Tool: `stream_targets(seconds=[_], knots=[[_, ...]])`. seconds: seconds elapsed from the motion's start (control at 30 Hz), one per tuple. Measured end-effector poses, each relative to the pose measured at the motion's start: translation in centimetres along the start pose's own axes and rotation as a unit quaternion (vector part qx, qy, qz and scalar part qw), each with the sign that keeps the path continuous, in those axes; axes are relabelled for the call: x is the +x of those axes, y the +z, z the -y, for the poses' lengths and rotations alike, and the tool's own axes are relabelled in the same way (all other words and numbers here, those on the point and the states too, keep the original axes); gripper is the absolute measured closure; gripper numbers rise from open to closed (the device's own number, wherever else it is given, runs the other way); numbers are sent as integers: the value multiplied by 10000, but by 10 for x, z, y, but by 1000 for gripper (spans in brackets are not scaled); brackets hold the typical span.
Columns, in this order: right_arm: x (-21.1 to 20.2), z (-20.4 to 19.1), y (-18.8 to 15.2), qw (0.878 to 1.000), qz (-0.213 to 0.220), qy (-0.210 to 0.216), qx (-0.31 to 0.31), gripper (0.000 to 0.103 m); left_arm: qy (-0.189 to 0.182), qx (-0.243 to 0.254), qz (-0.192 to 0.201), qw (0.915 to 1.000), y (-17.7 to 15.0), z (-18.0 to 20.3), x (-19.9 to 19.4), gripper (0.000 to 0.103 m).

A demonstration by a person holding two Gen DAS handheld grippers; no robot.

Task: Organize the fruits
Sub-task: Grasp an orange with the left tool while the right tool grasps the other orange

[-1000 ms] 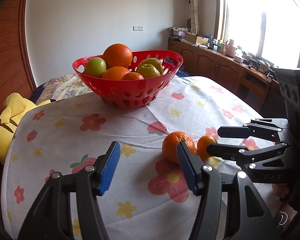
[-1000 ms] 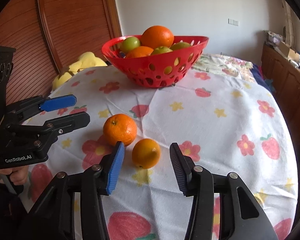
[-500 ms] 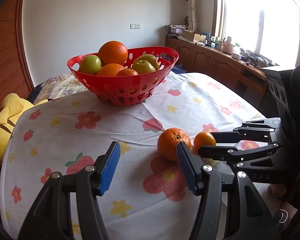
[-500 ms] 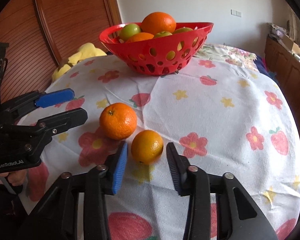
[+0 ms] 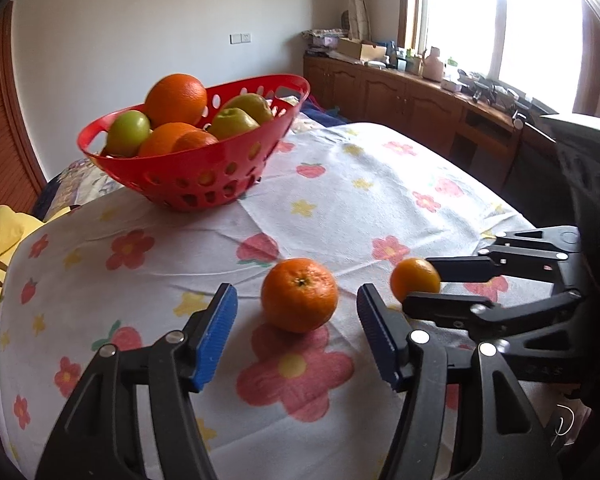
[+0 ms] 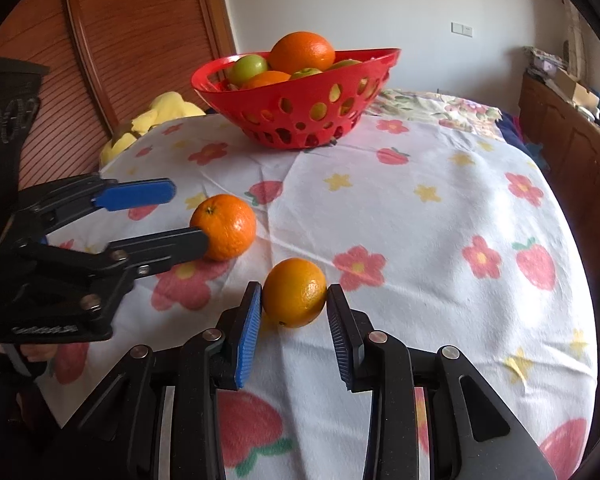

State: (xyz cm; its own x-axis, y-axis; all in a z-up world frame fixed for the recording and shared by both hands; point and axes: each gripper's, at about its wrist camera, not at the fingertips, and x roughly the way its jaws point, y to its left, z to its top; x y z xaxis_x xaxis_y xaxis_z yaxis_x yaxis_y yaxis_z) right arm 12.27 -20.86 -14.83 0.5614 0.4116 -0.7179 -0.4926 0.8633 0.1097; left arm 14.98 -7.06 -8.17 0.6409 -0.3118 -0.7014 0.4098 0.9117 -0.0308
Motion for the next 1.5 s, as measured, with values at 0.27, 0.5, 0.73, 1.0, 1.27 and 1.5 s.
stream_targets(seconds=[0.27, 0.5, 0.73, 1.0, 1.27, 1.5], knots=[[-12, 2, -9, 9999, 84, -90, 17, 70, -42, -20, -201, 9998, 3, 3, 11, 40], [-10, 4, -14, 9999, 58, -72, 82, 70, -85, 16, -235, 9997, 3, 4, 15, 45], [-9, 3, -15, 9999, 63, -92, 57, 70, 32, -28, -201, 9998, 2, 1, 15, 59], [-8, 3, -15, 9999, 62, -109, 55, 70, 16, -66, -173, 9998, 1, -3, 13, 60], [-7, 3, -15, 9999, 36, -89, 52, 70, -23, -197, 71, 9998, 3, -8, -7, 60], [-7, 3, -15, 9999, 37, -90, 53, 70, 61, -131, 81, 9999, 6, -7, -11, 61]])
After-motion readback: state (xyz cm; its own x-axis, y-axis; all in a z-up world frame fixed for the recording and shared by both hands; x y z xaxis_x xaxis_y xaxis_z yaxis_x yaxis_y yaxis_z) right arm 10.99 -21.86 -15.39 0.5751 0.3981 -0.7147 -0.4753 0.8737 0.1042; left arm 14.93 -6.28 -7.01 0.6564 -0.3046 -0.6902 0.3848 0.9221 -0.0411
